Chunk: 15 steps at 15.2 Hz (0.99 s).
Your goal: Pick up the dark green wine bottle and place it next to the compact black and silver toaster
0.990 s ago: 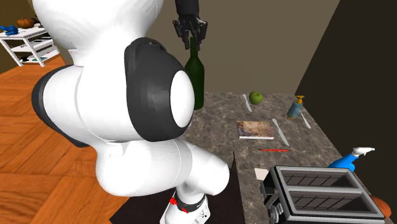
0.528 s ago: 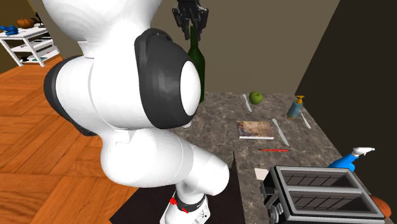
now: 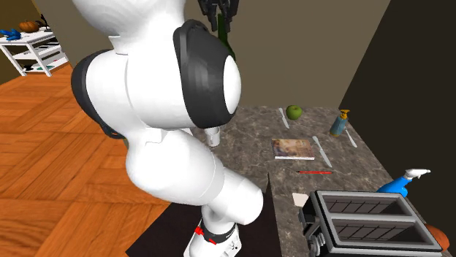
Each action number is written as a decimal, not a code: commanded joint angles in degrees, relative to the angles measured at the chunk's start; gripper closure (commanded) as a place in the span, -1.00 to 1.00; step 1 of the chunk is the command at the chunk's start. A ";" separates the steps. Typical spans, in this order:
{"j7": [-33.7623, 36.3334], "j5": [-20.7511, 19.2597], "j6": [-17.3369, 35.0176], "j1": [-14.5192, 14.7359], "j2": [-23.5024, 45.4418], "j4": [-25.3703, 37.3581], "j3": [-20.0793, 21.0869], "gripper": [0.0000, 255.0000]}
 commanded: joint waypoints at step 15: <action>-9.86 -2.07 -6.70 -0.78 -4.88 1.45 -8.73 1.00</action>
